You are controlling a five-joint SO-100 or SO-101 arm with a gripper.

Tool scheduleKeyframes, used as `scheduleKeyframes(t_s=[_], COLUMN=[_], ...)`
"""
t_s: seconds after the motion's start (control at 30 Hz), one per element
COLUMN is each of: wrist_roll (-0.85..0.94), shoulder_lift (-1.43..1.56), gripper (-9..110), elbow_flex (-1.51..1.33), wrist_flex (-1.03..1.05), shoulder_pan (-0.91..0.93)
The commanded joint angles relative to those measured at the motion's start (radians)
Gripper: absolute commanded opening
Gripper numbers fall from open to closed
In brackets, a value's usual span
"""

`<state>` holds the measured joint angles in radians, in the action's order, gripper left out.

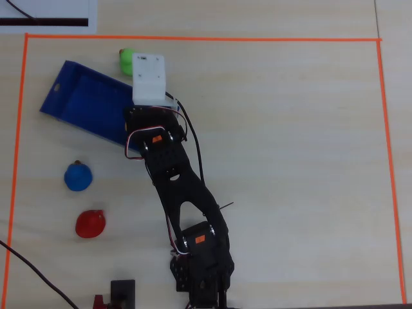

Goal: Grasp yellow duck and put it into box.

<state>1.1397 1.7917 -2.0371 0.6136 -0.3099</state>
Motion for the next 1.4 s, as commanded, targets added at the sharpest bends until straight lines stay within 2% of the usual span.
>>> scheduleKeyframes(t_s=[0.0, 0.1, 0.23, 0.33, 0.53, 0.77, 1.07, 1.37], wrist_roll=[0.023, 0.025, 0.051, 0.094, 0.158, 0.181, 0.206, 0.215], shoulder_lift=[0.031, 0.092, 0.238, 0.426, 0.887, 1.325, 1.517, 1.519], gripper=[17, 0, 0, 0, 0, 0, 0, 0], elbow_flex=[-0.009, -0.018, -0.083, -0.278, -0.699, -0.982, -1.074, -1.074], wrist_flex=[-0.071, -0.15, -0.199, -0.252, -0.041, 0.362, 0.634, 0.701], shoulder_pan=[0.038, 0.104, 0.241, 0.328, 0.36, 0.244, 0.212, 0.201])
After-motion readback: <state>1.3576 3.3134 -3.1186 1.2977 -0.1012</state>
